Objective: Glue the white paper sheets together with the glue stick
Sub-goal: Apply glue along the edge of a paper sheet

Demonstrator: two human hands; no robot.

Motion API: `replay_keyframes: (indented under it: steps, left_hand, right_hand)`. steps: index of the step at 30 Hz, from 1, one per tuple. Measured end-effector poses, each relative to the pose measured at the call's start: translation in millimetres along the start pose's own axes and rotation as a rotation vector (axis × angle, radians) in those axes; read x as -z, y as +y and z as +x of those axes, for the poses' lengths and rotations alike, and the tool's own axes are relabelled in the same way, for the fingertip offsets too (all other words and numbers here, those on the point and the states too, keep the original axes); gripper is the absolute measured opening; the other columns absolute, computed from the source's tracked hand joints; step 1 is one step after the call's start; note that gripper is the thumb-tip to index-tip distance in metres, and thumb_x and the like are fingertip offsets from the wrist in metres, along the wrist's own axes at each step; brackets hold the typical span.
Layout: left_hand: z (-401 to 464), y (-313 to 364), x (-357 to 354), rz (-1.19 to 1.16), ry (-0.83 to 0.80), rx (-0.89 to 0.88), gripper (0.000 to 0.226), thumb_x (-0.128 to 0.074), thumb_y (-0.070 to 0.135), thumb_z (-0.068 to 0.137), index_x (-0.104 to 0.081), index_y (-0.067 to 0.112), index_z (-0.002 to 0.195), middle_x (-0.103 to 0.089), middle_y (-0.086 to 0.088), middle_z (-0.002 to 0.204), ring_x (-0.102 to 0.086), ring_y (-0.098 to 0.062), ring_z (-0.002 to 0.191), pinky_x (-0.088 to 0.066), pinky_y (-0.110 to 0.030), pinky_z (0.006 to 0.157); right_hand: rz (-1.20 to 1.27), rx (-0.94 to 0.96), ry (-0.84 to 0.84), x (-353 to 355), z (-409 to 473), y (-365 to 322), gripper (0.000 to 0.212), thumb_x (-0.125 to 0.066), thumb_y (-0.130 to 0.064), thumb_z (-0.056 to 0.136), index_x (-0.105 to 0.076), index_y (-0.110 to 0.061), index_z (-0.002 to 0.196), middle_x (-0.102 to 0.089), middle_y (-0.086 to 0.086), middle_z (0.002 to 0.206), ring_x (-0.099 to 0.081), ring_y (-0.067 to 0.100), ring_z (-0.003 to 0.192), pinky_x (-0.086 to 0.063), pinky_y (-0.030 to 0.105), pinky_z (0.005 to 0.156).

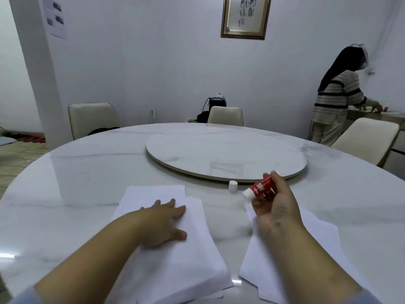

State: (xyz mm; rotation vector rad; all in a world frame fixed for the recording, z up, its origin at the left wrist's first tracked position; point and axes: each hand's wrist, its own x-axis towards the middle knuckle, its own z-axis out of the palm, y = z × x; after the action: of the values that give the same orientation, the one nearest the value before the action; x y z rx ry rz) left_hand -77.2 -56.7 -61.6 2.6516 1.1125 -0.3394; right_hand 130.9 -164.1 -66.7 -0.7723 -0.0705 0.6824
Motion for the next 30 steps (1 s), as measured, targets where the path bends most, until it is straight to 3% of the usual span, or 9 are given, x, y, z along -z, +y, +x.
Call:
replay_keyframes:
  steps: [2, 3, 5, 7, 12, 14, 18, 24, 30]
  left_hand:
    - [5.6, -0.6, -4.2, -0.052, 0.048, -0.031, 0.060, -0.036, 0.048, 0.094, -0.011, 0.037, 0.147, 0.004, 0.008, 0.160, 0.006, -0.020, 0.146, -0.001, -0.047, 0.118]
    - [8.2, -0.4, -9.2, -0.104, 0.110, -0.027, 0.055, -0.033, 0.048, 0.095, -0.015, 0.038, 0.146, 0.002, 0.009, 0.160, 0.006, -0.018, 0.146, 0.001, -0.047, 0.118]
    - [11.6, 0.8, -20.7, -0.180, 0.256, -0.005, 0.053, -0.028, 0.051, 0.094, -0.021, 0.037, 0.145, -0.005, 0.010, 0.159, 0.003, -0.015, 0.146, 0.003, -0.045, 0.118]
    - [14.4, 1.6, -30.3, -0.127, 0.332, -0.014, 0.057, -0.024, 0.051, 0.094, -0.015, 0.033, 0.148, -0.003, 0.010, 0.159, 0.005, -0.013, 0.146, 0.004, -0.042, 0.118]
    - [20.4, 0.6, -35.3, -0.061, 0.307, -0.048, 0.057, -0.016, 0.042, 0.097, 0.000, 0.029, 0.150, 0.006, 0.013, 0.159, 0.008, -0.009, 0.145, 0.004, -0.038, 0.118]
    - [21.2, 1.1, -35.4, -0.056, 0.297, -0.045, 0.056, -0.014, 0.041, 0.097, 0.001, 0.028, 0.150, 0.007, 0.013, 0.158, 0.009, -0.009, 0.145, 0.005, -0.037, 0.118]
    - [22.1, -0.1, -35.1, -0.048, 0.295, -0.047, 0.054, -0.012, 0.036, 0.098, 0.001, 0.028, 0.149, 0.008, 0.013, 0.159, 0.008, -0.008, 0.145, 0.005, -0.037, 0.117]
    - [21.2, 0.2, -34.6, -0.042, 0.291, -0.052, 0.054, -0.011, 0.033, 0.098, 0.002, 0.027, 0.149, 0.008, 0.011, 0.159, 0.007, -0.009, 0.145, 0.004, -0.038, 0.117]
    - [22.2, -0.3, -34.9, -0.039, 0.275, -0.053, 0.054, -0.012, 0.033, 0.098, 0.003, 0.028, 0.150, 0.008, 0.012, 0.159, 0.007, -0.009, 0.145, 0.004, -0.039, 0.117]
  right_hand:
    - [-0.022, -0.026, -0.001, -1.0, -0.8, 2.9, 0.023, -0.069, -0.037, 0.082, -0.067, -0.014, 0.080, -0.057, -0.002, 0.074, -0.051, 0.011, 0.060, -0.046, 0.029, 0.076]
    - [-0.064, -0.024, -0.010, -2.1, -2.0, 3.0, 0.026, -0.068, -0.041, 0.083, -0.067, -0.014, 0.080, -0.057, -0.003, 0.069, -0.051, 0.009, 0.056, -0.047, 0.026, 0.073]
    - [-0.166, 0.020, -0.075, -4.7, -6.6, 3.4, 0.028, -0.066, -0.042, 0.085, -0.065, -0.013, 0.080, -0.059, -0.005, 0.057, -0.053, 0.006, 0.043, -0.047, 0.018, 0.050]
    - [-0.309, 0.127, -0.197, -11.3, -13.8, 7.3, 0.027, -0.065, -0.037, 0.086, -0.062, -0.011, 0.082, -0.061, 0.002, 0.060, -0.054, 0.009, 0.038, -0.043, 0.018, 0.038]
    - [-0.824, 0.405, -0.386, -41.8, -28.1, 37.9, 0.013, -0.065, -0.025, 0.089, -0.060, -0.013, 0.086, -0.067, 0.008, 0.078, -0.067, 0.015, 0.059, -0.058, 0.030, 0.055]
    - [-1.029, 0.475, -0.439, -50.3, -25.4, 50.4, 0.012, -0.062, -0.021, 0.091, -0.059, -0.009, 0.090, -0.066, 0.000, 0.075, -0.066, 0.006, 0.063, -0.058, 0.032, 0.067]
    - [-1.259, 0.546, -0.504, -56.8, -13.9, 64.9, 0.010, -0.055, -0.019, 0.093, -0.052, -0.013, 0.086, -0.061, -0.009, 0.070, -0.058, -0.008, 0.055, -0.040, 0.008, 0.052]
    - [-1.433, 0.592, -0.616, -52.4, -16.9, 65.9, 0.013, -0.051, -0.021, 0.095, -0.046, -0.021, 0.083, -0.056, -0.015, 0.069, -0.052, -0.014, 0.057, -0.037, 0.003, 0.054]
    - [-1.460, 0.594, -0.689, -35.2, -46.6, 43.1, 0.022, -0.057, -0.030, 0.091, -0.049, -0.013, 0.079, -0.051, -0.010, 0.062, -0.047, 0.004, 0.056, -0.034, 0.020, 0.052]
